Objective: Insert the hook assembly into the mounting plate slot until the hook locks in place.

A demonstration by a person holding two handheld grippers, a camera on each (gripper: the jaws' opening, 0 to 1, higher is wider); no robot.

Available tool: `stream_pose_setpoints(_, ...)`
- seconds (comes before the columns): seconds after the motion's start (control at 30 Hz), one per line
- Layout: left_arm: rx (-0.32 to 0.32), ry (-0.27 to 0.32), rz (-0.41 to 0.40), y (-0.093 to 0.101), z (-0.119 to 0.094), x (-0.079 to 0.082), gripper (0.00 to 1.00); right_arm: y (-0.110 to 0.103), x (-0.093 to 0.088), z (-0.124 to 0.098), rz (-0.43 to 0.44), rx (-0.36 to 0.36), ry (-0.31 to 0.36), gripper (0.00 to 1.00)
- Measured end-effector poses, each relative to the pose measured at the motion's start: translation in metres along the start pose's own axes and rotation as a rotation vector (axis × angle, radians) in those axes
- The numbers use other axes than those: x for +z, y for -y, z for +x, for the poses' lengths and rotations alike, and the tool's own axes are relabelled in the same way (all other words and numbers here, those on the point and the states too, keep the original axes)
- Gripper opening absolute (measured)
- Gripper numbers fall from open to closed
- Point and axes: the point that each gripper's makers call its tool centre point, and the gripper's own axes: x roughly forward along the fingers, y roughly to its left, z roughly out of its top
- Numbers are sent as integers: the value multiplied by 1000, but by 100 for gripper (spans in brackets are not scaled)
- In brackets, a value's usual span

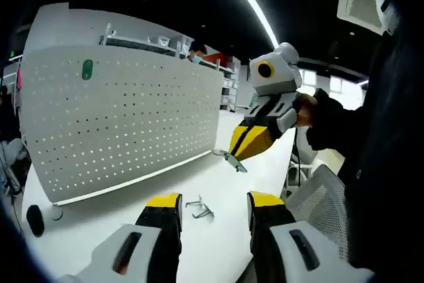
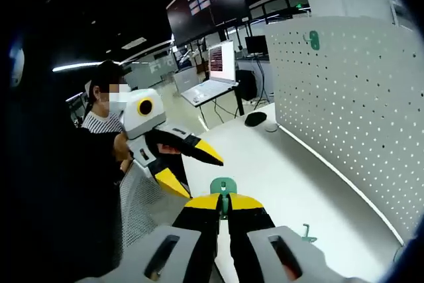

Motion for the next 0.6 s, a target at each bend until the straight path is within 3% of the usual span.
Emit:
stream_pose_setpoints(0.17, 71, 60, -3, -3, -8, 6, 41, 11, 21, 4, -17, -114, 60, 3)
stream_pose_setpoints(0.27, 110, 64, 19, -7, -12, 5, 42, 18, 35, 4, -29, -185, 96, 3)
stream_pose_setpoints(0.4, 110, 70, 7, -6, -15, 2, 42, 29, 57, 1, 3, -252, 170, 3)
stream_pose_setpoints(0.6, 125, 68, 8, -4, -20, -5, 42, 43, 85, -5, -20, -344, 254, 3)
